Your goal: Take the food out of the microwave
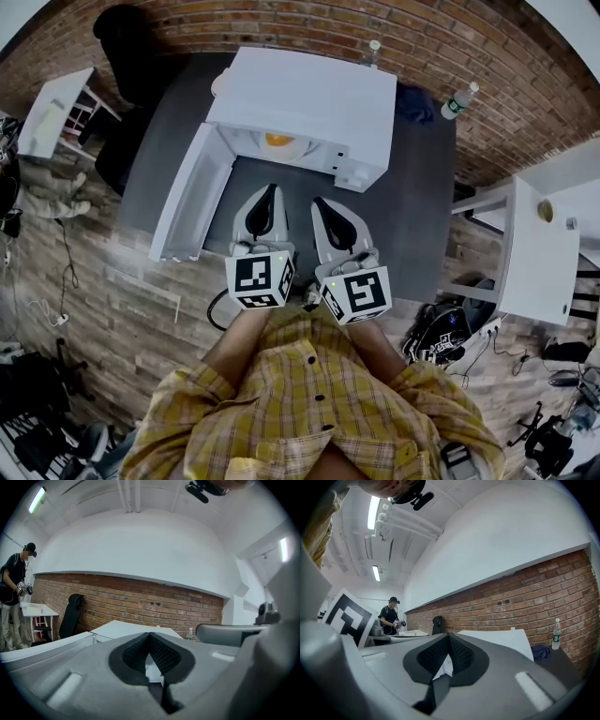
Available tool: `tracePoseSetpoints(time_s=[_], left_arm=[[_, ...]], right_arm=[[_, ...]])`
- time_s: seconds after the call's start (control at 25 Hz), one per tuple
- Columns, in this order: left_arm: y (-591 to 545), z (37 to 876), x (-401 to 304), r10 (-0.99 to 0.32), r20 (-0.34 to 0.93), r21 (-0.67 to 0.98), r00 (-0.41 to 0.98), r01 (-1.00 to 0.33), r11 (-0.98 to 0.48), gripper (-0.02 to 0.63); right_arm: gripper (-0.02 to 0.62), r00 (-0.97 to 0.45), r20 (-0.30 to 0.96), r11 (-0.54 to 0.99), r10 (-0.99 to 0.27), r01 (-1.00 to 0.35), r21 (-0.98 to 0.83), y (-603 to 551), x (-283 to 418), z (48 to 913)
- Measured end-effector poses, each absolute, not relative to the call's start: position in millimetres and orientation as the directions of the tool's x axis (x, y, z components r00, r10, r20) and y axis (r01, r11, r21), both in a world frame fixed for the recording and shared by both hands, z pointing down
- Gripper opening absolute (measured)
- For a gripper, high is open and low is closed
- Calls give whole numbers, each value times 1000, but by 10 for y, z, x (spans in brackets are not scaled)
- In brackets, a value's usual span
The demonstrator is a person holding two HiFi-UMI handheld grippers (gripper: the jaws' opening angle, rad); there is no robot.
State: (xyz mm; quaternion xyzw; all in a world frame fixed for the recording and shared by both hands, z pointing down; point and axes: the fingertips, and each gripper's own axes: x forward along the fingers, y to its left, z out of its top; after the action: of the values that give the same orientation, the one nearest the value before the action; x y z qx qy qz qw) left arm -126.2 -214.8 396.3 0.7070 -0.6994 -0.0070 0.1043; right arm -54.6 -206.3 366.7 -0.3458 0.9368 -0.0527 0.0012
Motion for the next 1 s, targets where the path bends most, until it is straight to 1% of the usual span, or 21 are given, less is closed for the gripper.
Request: tracePoseSetpoints(time_s=[0.32,0.64,0.72,0.88,1.0], left_arm=[[-2499,4313,-1511,-979,200,201,41,-979,1,-2],[-2721,4692,-1540,-962,260,222,84,-975,-25,0],[-2777,4826,-1565,-954,285,253,98,-967,-24,2],[-2876,5102,-1619,-932,338,359,134,-934,-4,31],[-2938,5253,-1670,-923,351,406,156,-914,0,40]], right_arm=[[5,-718,73,712,-692,-696,-93,-2158,-508,3789],[5,-683,100,677,-724,-731,-93,-2236,-487,3910],[4,-674,106,667,-731,-739,-98,-2261,-490,3942],[5,-663,118,654,-740,-749,-107,-2313,-504,3974],[5,-657,130,647,-743,-754,-112,-2334,-555,4026]])
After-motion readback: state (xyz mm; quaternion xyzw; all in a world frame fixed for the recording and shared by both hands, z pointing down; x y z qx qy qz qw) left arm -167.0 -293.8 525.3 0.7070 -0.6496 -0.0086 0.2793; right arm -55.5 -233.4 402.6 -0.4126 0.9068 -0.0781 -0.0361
